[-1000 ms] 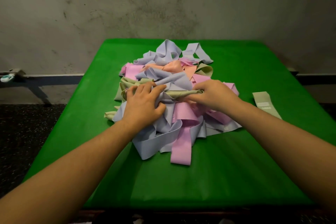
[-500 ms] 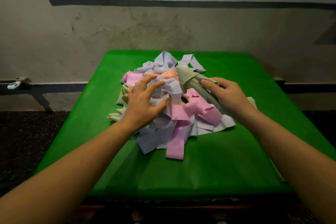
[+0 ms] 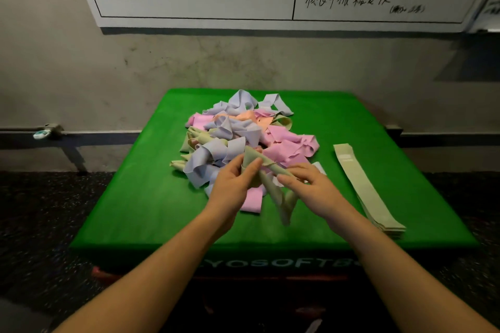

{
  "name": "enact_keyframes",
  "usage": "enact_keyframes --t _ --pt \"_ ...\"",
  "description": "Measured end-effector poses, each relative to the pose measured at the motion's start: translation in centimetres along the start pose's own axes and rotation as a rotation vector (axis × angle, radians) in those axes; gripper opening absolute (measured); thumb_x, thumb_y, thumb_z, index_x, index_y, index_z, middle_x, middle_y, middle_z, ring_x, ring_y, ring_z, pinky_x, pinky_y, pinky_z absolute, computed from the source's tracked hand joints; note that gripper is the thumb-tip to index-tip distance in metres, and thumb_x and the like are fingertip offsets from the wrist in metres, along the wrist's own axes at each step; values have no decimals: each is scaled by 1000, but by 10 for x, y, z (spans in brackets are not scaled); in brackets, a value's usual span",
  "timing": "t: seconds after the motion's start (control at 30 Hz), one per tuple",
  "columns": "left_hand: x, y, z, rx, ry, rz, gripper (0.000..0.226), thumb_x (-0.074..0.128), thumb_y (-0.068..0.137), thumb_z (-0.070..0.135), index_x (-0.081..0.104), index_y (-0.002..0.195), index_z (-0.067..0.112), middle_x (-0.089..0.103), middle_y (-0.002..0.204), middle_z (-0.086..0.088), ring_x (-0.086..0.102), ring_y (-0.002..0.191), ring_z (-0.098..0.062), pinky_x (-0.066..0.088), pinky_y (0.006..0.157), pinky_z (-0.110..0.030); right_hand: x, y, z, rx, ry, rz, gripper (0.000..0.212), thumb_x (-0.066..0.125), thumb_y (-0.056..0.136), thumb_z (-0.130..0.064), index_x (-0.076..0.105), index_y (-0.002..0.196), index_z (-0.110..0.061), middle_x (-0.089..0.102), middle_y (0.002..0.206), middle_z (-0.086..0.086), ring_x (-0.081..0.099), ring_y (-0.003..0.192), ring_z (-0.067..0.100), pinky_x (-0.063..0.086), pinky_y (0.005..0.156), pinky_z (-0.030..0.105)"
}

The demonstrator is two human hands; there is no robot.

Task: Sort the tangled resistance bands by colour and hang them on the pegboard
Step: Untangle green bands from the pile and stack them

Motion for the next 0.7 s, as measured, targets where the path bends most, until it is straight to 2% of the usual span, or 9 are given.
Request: enact_keyframes --t 0.03,0.07,0.17,0.27,0.33,0.4,0.47,0.6,0.7 --pt "0 -6 0 22 59 -1 18 59 98 22 67 114 19 73 103 -3 65 96 -18 53 87 -36 -2 -8 1 7 16 20 7 70 90 -25 76 94 -27 61 107 0 57 96 6 43 81 16" --pt "2 -12 1 37 104 -13 17 59 99 23 66 114 22 72 99 -1 63 93 -17 53 83 -36 -2 -16 2 21 50 16 11 71 90 -22 72 94 -31 61 105 -2 58 92 7 45 80 18" --pt "18 -30 0 3 128 -89 21 58 98 27 55 119 31 69 102 -3 65 86 -13 54 74 -32 7 -38 3 67 280 -43 33 72 88 -11 59 111 -30 67 102 2 66 89 12 50 75 23" --pt "37 -48 0 6 96 -186 37 58 90 36 45 124 33 73 110 -9 71 96 -26 58 81 -40 8 -52 -15 -89 360 -48 52 72 85 0 56 124 -31 69 101 7 70 87 12 53 75 22" --pt "44 -58 0 -7 35 -220 41 56 88 36 43 127 30 75 102 -9 71 90 -32 59 79 -44 5 -59 -27 -225 211 -24 48 72 86 -2 62 120 -35 66 97 3 67 85 11 54 73 23" --pt "45 -67 0 -34 38 -215 47 57 88 38 43 132 28 70 82 -3 63 72 -24 56 67 -37 -1 -66 -30 -327 13 26 37 72 88 -12 67 113 -39 65 99 -1 65 90 14 55 78 27" --pt "44 -73 -2 -27 104 -229 51 63 87 34 44 134 25 61 70 1 53 62 -17 51 61 -34 -7 -72 -28 -383 -82 82 24 71 90 -20 72 109 -35 65 97 -4 64 92 12 54 79 27" --pt "32 -79 -5 8 155 -185 40 68 92 11 52 124 30 59 82 -12 51 63 -20 50 59 -37 -15 -84 -23 -360 -89 166 7 69 92 -21 75 94 -22 58 92 -6 60 89 11 49 73 20" --pt "20 -83 -6 -4 163 -100 27 64 91 -1 66 107 21 64 91 -12 57 72 -17 55 61 -30 -27 -88 -5 -186 60 244 18 62 97 -18 66 80 -16 60 89 4 57 84 15 50 78 29"
Point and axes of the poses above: each hand's wrist, its own y-axis towards the middle knuckle, its own x-axis out of the palm, z = x × y, the point moved 8 cm from there along y, towards the middle knuckle
